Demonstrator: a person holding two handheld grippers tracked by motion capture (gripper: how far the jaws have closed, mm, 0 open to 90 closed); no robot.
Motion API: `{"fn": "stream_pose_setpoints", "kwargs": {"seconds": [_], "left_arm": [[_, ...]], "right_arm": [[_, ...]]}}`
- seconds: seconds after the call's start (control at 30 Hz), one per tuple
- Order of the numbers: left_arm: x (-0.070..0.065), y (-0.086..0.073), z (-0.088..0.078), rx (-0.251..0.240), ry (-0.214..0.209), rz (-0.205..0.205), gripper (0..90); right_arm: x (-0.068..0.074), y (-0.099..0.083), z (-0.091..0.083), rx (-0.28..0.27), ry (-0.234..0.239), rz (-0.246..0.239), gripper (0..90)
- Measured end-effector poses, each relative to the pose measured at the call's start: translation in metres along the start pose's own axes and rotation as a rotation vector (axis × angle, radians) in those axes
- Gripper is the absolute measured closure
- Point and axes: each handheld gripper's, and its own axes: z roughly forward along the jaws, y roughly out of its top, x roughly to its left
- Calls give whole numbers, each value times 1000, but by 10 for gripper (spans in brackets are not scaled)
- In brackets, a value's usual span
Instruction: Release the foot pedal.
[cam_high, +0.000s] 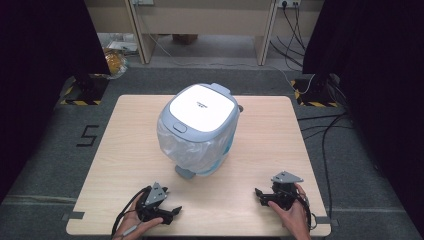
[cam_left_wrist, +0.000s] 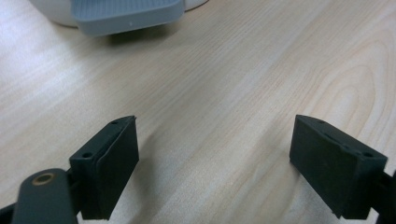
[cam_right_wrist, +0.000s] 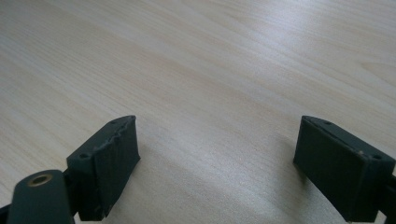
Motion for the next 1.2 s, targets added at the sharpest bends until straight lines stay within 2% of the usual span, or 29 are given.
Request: {"fn": "stream_pose_setpoints", "kwargs": {"seconds": [1.2], "left_arm": [[2,1,1,3,-9,-2,142]], "right_arm": [[0,0,0,1,-1,1,137]]}}
